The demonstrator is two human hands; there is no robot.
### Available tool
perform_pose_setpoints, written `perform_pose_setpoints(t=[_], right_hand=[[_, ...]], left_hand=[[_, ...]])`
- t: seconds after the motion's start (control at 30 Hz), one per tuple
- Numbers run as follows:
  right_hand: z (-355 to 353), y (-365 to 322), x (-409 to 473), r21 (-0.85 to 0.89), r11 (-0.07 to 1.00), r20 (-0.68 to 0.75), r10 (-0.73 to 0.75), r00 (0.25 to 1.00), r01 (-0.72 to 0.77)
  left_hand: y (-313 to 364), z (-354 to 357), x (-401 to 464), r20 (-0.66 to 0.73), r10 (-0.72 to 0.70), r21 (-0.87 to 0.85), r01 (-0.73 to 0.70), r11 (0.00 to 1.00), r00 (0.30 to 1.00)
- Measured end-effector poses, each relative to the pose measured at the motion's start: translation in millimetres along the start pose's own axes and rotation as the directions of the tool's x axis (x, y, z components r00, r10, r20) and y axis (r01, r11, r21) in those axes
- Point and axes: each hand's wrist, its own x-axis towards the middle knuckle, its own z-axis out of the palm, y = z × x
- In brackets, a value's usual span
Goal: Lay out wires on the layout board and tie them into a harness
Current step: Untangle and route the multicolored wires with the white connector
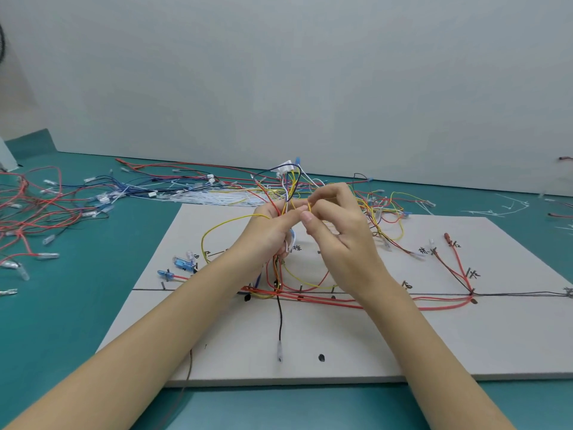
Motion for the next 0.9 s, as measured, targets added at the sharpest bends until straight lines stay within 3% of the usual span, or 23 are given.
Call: perform_pose_setpoints(t=[0.1,0.23,0.33,0.47,0.53,0.6,0.67,0.73,0.8,0.9], right_hand=[[-3,-12,4,0.361,0.924,-0.043,0.152,0.987,-0.126],[-22,-16,10,0.799,0.549,0.095,0.288,0.953,-0.246],[-37,-15,13,0.908,0.273,0.227,0.32,0.92,-0.319],[-43,-10,12,0.901,0.058,0.387,0.342,0.856,-0.431],[-40,-8,13,0.837,0.096,0.467,0.387,0.795,-0.539],[-36,-4,14,0.72,0.274,0.437,0.537,0.722,-0.638],[-28,2,12,0.508,0.527,0.226,0.681,0.696,-0.681],[-22,9,8,0.246,0.695,0.037,0.689,0.723,-0.675],[-17,13,5,0.086,0.753,0.023,0.653,0.757,-0.653],[-13,15,2,0.003,0.768,0.158,0.633,0.758,-0.641]], left_hand=[[-3,-2,2,-0.033,0.022,0.047,-0.021,0.999,0.999],[-6,-3,4,-0.075,0.024,0.067,-0.019,0.998,0.997],[-8,-4,4,-0.121,0.026,0.08,-0.016,0.997,0.992],[-12,-3,6,-0.132,0.084,0.086,-0.073,0.994,0.988],[-13,-3,6,-0.137,0.116,0.117,-0.1,0.988,0.984],[-14,-4,7,-0.159,0.126,0.152,-0.101,0.983,0.979],[-14,-5,8,-0.177,0.117,0.142,-0.092,0.986,0.977],[-14,-6,9,-0.19,0.11,0.14,-0.084,0.987,0.976],[-15,-7,9,-0.199,0.117,0.166,-0.085,0.982,0.973],[-16,-8,8,-0.196,0.135,0.188,-0.098,0.977,0.971]])
